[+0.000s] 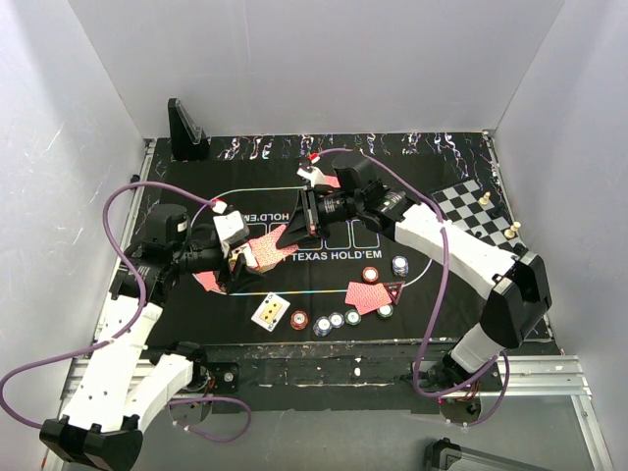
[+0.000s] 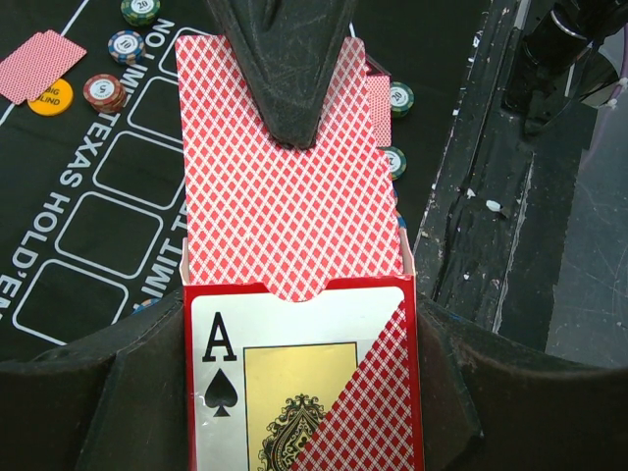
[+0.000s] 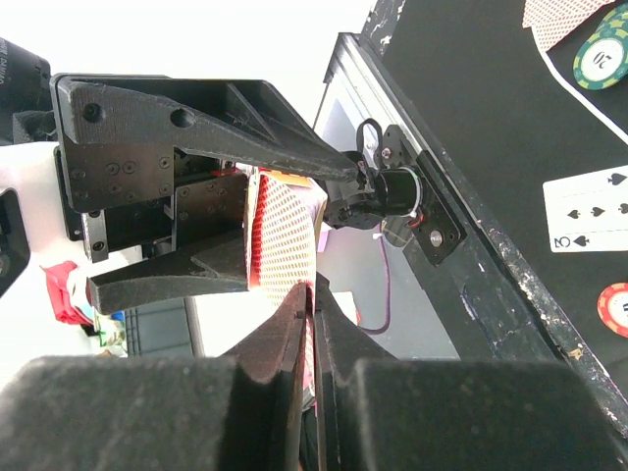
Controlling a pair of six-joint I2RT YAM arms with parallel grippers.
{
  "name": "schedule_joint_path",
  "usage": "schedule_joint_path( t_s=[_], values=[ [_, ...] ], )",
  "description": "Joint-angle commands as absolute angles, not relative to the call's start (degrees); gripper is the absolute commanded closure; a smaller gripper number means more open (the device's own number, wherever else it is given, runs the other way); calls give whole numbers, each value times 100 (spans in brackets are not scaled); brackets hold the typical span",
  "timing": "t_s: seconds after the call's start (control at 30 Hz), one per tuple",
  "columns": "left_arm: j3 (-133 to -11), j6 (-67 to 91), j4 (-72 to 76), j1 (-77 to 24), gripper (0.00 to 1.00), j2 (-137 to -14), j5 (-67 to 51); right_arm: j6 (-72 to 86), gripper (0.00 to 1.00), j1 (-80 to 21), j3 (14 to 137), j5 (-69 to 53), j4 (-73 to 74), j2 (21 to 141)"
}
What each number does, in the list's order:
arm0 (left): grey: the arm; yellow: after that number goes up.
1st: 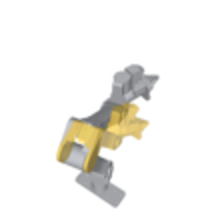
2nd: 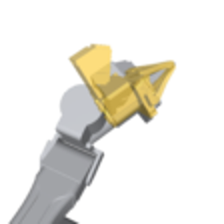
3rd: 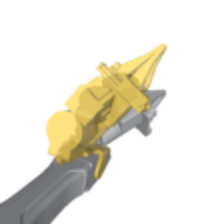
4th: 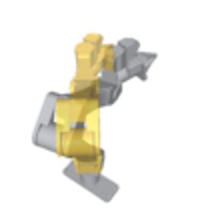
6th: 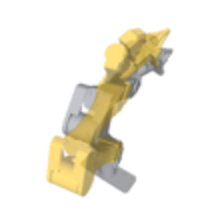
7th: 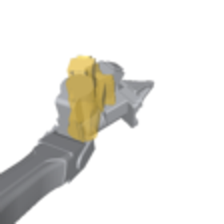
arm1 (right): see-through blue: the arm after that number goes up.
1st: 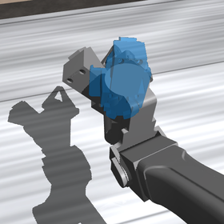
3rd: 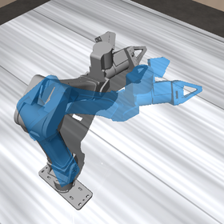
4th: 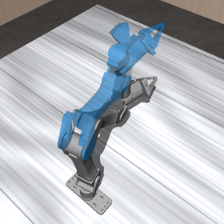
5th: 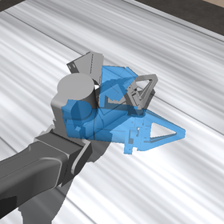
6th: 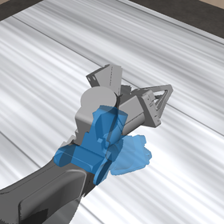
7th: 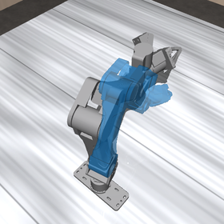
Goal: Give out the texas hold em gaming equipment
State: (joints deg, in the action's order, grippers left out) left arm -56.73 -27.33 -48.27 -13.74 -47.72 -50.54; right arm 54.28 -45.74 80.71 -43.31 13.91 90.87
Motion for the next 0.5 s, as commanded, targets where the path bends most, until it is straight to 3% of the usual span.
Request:
schedule_joint_path(
  t_s=[0.0,0.47],
  values=[
    [-5774,-2698,-4535,-1389,100,-4527,-5309,5326,90,-4518,7963,-4236,1467,8842],
    [-5713,-2707,-4614,-1380,100,-4465,-5309,5194,94,-3991,7699,-4210,1705,8315]
  ],
)
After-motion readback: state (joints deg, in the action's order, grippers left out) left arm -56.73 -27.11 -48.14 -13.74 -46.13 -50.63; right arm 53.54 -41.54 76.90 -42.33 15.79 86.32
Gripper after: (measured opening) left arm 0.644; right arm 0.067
